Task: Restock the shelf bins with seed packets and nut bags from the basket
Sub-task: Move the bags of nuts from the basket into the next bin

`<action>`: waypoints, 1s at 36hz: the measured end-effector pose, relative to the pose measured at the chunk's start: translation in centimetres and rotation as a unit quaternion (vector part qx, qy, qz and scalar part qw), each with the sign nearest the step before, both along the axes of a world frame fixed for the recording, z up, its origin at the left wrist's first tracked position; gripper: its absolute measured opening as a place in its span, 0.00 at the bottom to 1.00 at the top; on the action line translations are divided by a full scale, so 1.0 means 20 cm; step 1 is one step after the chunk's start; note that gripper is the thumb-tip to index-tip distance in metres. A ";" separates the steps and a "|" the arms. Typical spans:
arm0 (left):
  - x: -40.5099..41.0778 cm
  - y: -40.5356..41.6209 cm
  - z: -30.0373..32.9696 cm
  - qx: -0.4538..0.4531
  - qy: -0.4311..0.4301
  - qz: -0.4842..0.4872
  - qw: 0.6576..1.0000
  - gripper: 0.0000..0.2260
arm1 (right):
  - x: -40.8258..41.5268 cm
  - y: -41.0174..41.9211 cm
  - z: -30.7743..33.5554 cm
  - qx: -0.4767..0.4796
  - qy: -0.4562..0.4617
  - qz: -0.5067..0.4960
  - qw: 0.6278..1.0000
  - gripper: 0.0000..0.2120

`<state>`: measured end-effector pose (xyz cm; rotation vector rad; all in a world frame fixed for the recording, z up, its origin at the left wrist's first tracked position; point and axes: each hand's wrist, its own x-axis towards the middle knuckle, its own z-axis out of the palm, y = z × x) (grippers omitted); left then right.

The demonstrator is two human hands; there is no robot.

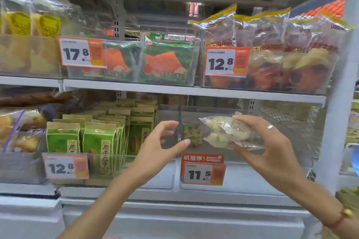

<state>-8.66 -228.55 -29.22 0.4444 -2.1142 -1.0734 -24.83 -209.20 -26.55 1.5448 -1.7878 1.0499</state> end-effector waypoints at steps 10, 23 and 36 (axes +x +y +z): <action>-0.23 -0.13 -0.11 -0.068 -0.053 0.024 0.996 0.21 | -0.42 -0.43 -0.03 0.231 -0.147 -0.079 0.959 0.33; -0.25 -0.22 -0.16 -0.006 -0.013 -0.004 1.000 0.20 | -0.56 -0.91 -0.23 0.280 -0.287 -0.100 0.911 0.34; -0.23 -0.20 -0.14 0.005 -0.013 -0.042 0.999 0.32 | -0.55 -0.91 -0.30 0.322 -0.305 -0.121 0.888 0.44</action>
